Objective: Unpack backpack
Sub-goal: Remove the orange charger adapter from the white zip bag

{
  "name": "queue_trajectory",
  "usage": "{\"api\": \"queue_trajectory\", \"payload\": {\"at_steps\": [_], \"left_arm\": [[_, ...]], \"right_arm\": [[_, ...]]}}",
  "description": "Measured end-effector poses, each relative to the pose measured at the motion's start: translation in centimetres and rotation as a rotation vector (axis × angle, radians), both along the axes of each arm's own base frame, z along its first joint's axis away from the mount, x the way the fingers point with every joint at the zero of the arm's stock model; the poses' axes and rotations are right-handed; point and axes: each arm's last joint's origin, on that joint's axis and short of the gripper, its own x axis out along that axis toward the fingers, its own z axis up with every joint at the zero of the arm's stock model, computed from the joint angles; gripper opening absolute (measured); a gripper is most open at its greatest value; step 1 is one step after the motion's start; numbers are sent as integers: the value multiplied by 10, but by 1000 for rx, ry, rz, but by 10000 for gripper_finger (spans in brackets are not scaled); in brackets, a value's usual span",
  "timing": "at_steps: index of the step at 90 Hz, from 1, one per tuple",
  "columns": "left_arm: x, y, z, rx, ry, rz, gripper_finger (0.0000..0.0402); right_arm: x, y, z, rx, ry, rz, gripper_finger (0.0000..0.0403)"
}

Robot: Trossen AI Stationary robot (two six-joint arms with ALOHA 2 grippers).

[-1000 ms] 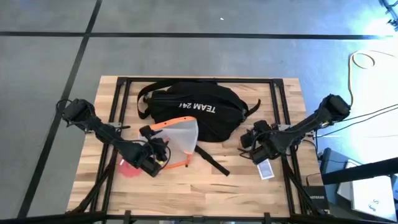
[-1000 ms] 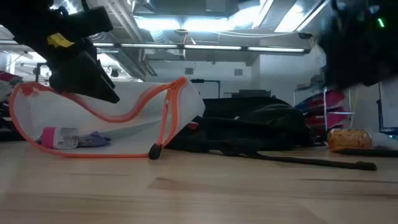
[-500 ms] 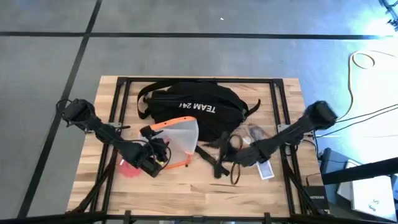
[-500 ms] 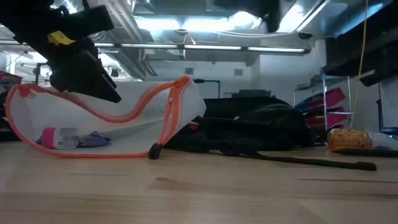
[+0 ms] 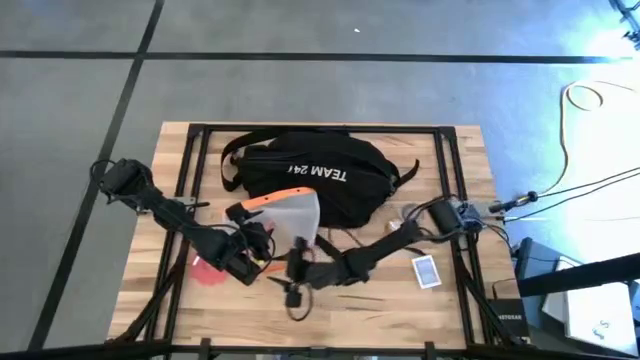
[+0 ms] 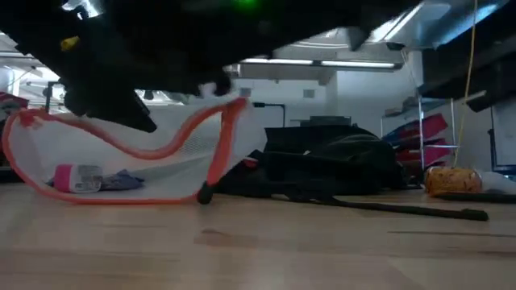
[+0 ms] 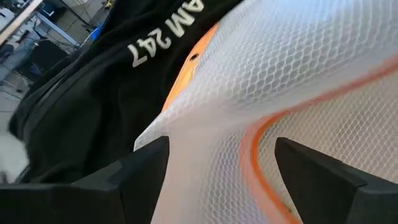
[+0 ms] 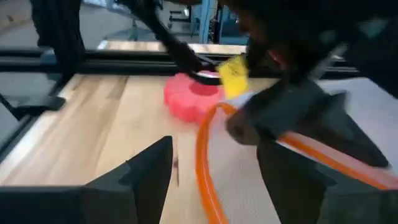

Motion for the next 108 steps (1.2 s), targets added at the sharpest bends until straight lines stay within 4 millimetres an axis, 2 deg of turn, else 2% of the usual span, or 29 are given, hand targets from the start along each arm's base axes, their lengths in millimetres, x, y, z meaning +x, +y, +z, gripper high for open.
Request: {"api": "queue_trajectory", "payload": {"at_steps": [16, 33, 41, 50, 82, 94, 108], "left_arm": [[1, 1, 0, -35, -16, 19, 281], [4, 1, 0, -90, -41, 36, 281], [4, 1, 0, -125, -65, 58, 281], [6, -1, 0, -174, -91, 64, 281], [22, -16, 11, -368, -172, -17, 281], [32, -21, 22, -361, -204, -83, 281], [33, -26, 34, -251, -72, -199, 281]], "right_arm": [[30, -4, -6, 40, 144, 83, 218], [35, -2, -19, 48, 216, 113, 218], [31, -3, -23, 28, 282, 111, 218], [22, 2, -27, 1, 362, 26, 212], [-13, 54, -26, -206, 408, -42, 182], [-22, 55, -32, -221, 490, -60, 182], [-28, 50, -31, -258, 515, -158, 182]]}}
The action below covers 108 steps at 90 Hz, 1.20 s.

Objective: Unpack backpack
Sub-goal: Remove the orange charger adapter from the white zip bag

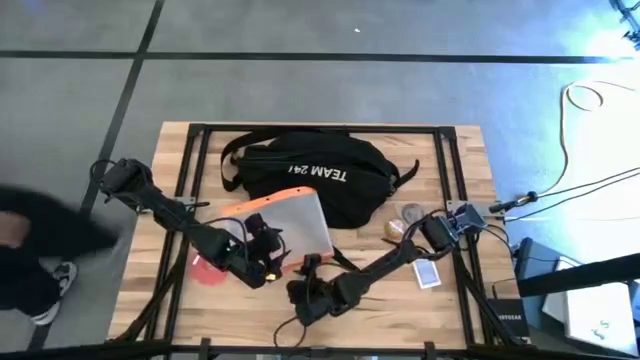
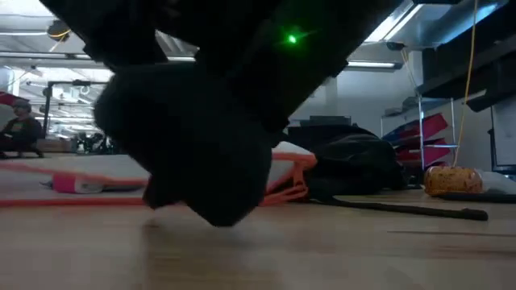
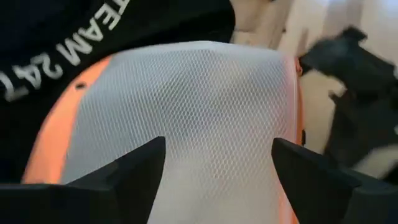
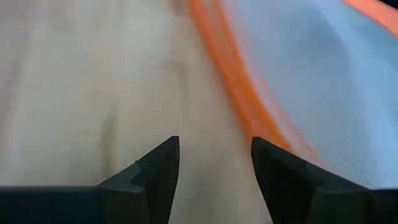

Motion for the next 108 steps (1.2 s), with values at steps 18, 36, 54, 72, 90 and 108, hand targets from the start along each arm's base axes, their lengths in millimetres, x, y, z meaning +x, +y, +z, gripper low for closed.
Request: {"api": "queue_trajectory", "payload": {"at_steps": [18, 36, 54, 72, 90, 108], "left_arm": [[-22, -18, -2, 92, 129, -102, 281], [-54, -42, -6, 122, 185, -197, 281], [-70, -79, -30, 470, 320, -569, 281], [-65, -82, -52, 568, 332, -506, 281], [-56, -75, -63, 571, 352, -444, 281], [-51, -72, -63, 612, 382, -464, 281]], "right_arm": [[0, -4, 12, -85, -65, -67, 182], [3, -14, 12, -124, -53, -93, 182], [2, -13, 12, -187, -21, -46, 182], [-5, -11, 8, -222, 77, 25, 182], [-6, -19, 6, -260, 124, 8, 182], [0, -33, 8, -322, 102, -60, 182]]}}
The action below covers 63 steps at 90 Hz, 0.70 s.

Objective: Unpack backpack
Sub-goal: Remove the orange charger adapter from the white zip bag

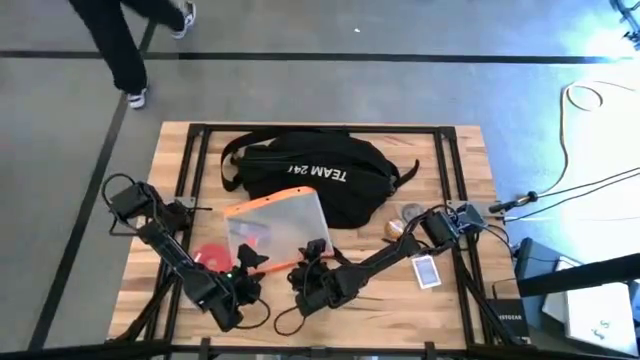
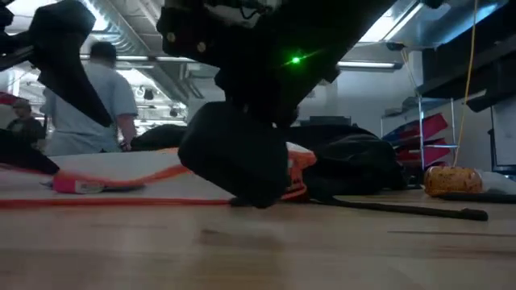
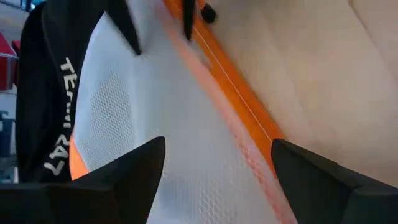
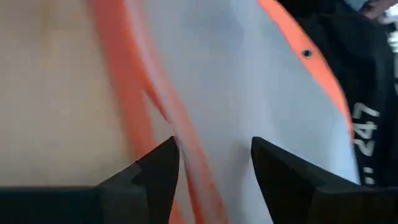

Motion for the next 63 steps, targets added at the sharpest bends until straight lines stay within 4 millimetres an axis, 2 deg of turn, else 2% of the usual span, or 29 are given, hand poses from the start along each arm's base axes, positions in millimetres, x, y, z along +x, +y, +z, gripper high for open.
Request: {"api": "queue_trajectory", "payload": {"at_steps": [13, 26, 40, 63], "left_arm": [[1, 1, 2, 45, -46, 4, 281], [4, 4, 6, 77, -228, 87, 281], [12, 5, 6, 43, -238, 99, 281], [20, 11, 9, 52, -310, 153, 281]], "right_arm": [[5, -11, 1, -45, -29, -47, 182], [8, -17, 3, -64, -72, -91, 182], [9, -16, 4, -51, -116, -114, 182], [22, -10, 35, -36, -179, -110, 182]]}}
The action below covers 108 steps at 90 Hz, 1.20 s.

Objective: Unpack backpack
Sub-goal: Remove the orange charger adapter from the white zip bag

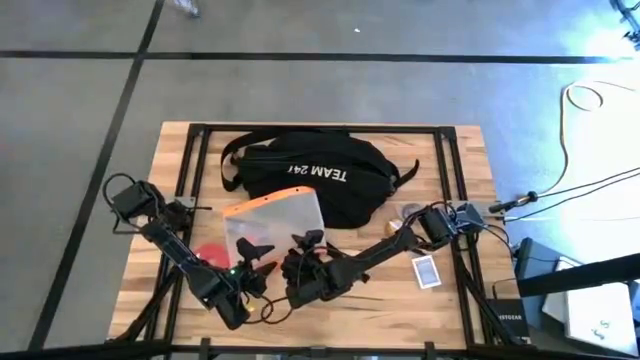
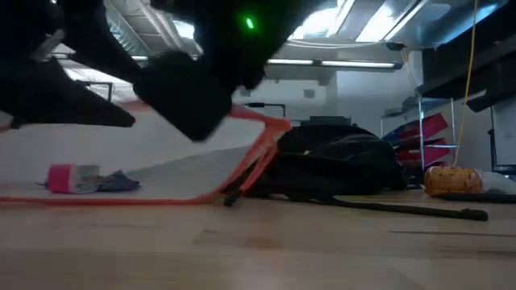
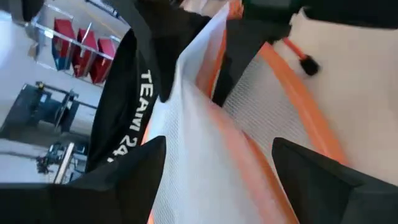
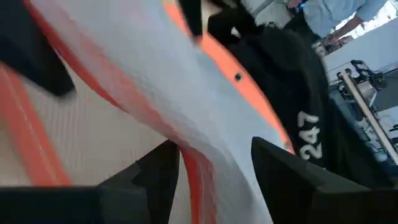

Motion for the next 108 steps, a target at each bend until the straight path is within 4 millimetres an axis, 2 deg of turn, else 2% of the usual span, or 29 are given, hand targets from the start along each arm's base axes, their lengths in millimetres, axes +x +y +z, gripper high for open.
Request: {"api": "queue_trajectory", "payload": {"at_steps": [12, 19, 30, 42, 64, 89, 98, 108], "left_arm": [[4, 4, 0, -18, -8, 24, 281], [4, 5, 1, 20, -21, 30, 281], [2, 8, 2, 92, -47, 46, 281], [0, 14, 1, 117, -37, 68, 281], [-4, 35, -1, 74, 31, 164, 281], [-3, 51, -1, 36, 63, 262, 277], [0, 57, -3, -10, 109, 300, 245], [2, 62, -5, -59, 163, 333, 154]], "right_arm": [[4, 1, 19, -26, -2, -10, 182], [3, 1, 24, -35, 18, -10, 182], [1, 0, 23, -36, 38, -13, 178], [-2, -1, 21, -11, 46, -29, 152], [-3, -1, 20, 4, 58, -27, 98], [-3, 1, 19, 36, 72, -7, 73], [-5, 10, 19, 49, 91, 38, 71], [-13, 29, 19, 44, 96, 92, 72]]}}
